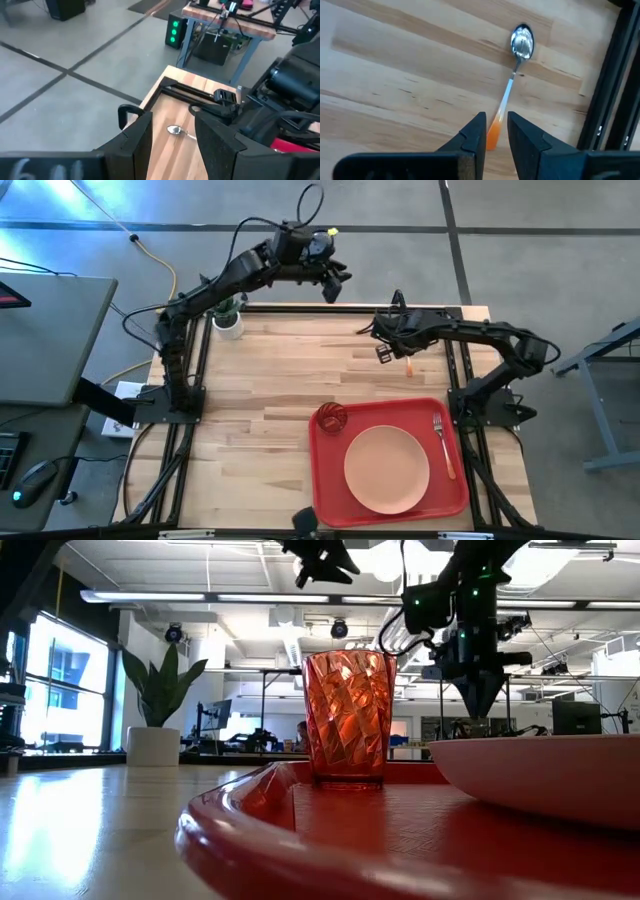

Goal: Pick and place plate/cup/fork/spoon on tray
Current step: Put the orange spoon to the left of the orange fork on the red tray

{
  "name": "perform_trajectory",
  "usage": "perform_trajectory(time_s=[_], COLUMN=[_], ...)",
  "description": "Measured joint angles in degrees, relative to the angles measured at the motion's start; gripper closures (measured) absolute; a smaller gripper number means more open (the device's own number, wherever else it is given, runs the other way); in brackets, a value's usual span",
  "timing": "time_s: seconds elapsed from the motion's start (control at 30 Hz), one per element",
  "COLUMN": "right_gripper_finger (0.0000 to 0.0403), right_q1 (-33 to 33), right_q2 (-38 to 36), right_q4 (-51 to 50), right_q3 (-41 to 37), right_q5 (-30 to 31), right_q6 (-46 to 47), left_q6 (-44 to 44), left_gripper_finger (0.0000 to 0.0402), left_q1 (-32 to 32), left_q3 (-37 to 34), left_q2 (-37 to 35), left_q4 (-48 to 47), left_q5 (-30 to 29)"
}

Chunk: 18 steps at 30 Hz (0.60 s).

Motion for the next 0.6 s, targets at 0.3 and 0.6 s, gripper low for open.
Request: perform_trajectory(time_s=[0.3, 0.6], right_gripper_finger=[0.0331, 0.0331], right_q1=[-3.9, -4.8], right_q2=[-1.4, -8.7], right_q4=[4.5, 20.2], right_q3=[-7.9, -21.9], right_q5=[-2.7, -12.4], right_q6=[-0.9, 4.3], left_q6=[-5.0, -9.7], left_gripper_finger=[0.0264, 0.0264], left_q1=[1.7, 2.0], left_q3=[-30.6, -44.8], left_q2=[-17.3, -25.2], left_q4=[23.2, 27.4], left_q5=[-3.0, -4.6])
